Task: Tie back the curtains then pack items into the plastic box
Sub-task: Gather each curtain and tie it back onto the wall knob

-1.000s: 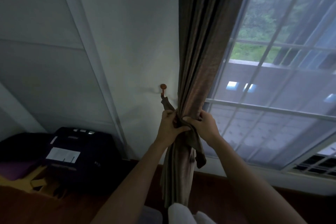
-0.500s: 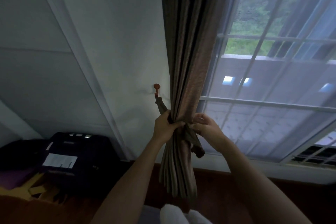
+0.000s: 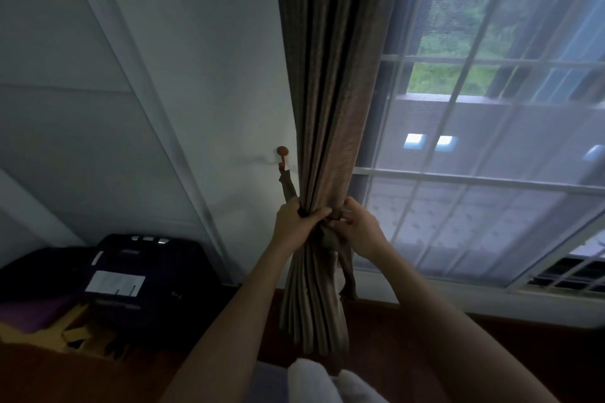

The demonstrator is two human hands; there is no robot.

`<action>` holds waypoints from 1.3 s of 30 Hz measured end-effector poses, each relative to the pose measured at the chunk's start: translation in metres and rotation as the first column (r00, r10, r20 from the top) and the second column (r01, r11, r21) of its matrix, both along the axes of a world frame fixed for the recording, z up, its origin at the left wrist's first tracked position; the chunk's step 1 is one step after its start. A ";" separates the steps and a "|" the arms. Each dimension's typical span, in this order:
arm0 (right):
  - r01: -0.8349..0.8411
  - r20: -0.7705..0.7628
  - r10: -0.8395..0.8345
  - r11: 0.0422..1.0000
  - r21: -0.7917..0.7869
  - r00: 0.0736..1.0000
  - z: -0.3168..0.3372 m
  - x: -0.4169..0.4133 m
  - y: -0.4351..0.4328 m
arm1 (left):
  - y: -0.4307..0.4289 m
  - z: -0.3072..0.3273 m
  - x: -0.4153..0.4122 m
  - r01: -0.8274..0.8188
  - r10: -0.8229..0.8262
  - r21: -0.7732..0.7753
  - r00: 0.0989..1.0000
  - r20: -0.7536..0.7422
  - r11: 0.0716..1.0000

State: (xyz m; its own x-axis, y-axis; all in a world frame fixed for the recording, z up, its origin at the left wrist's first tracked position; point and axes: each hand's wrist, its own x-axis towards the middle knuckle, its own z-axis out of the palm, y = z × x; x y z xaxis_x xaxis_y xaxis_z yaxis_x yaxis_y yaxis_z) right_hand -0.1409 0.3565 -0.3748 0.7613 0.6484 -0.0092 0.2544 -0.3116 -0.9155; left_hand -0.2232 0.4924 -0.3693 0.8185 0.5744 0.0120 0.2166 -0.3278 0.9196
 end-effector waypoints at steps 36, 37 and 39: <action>-0.012 -0.072 0.024 0.987 0.160 0.997 -0.016 -0.037 0.016 | 0.022 -0.003 -0.014 -0.018 0.047 0.174 0.985 -0.165 0.985; 0.007 -0.118 0.018 0.977 0.212 0.993 -0.015 -0.036 0.018 | 0.022 -0.002 -0.016 -0.009 0.034 0.147 0.986 -0.162 0.989; 0.070 -0.210 -0.005 0.951 0.302 0.978 -0.012 -0.033 0.024 | 0.025 -0.002 -0.014 0.018 -0.015 0.019 0.985 -0.173 1.000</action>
